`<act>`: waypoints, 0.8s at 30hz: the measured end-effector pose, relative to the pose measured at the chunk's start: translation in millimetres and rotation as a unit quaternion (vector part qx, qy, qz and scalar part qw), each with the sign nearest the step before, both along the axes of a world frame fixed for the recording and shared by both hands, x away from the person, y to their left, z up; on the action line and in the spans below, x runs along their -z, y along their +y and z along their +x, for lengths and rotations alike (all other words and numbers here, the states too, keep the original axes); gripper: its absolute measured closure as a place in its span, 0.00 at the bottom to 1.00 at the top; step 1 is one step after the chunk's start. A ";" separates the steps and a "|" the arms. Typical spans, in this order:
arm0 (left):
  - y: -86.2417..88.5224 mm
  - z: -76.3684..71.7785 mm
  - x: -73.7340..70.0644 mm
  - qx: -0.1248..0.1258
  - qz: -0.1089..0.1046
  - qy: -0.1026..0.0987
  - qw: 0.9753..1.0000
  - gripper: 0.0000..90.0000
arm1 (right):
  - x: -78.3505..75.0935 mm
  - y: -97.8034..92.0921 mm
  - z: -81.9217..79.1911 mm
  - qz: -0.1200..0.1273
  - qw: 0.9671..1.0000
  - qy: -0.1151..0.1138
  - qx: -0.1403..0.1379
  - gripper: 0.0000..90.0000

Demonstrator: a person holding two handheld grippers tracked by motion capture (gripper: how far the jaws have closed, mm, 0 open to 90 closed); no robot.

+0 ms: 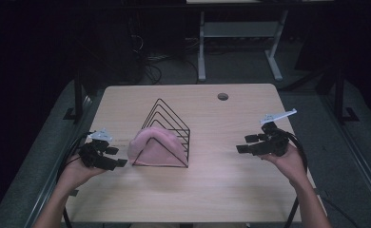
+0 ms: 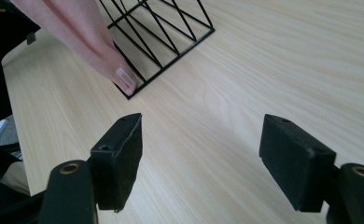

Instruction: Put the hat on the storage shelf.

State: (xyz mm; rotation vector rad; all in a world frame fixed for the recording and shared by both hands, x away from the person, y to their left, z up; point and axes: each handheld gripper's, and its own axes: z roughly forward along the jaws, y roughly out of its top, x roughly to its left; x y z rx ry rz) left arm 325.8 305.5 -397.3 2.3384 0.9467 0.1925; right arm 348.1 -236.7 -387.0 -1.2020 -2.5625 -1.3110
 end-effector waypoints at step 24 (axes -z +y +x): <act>-1.6 -16.4 9.0 -0.005 -0.005 -0.013 1.000 0.32 | 41.2 -36.6 -37.7 -0.009 0.999 0.028 0.040 0.31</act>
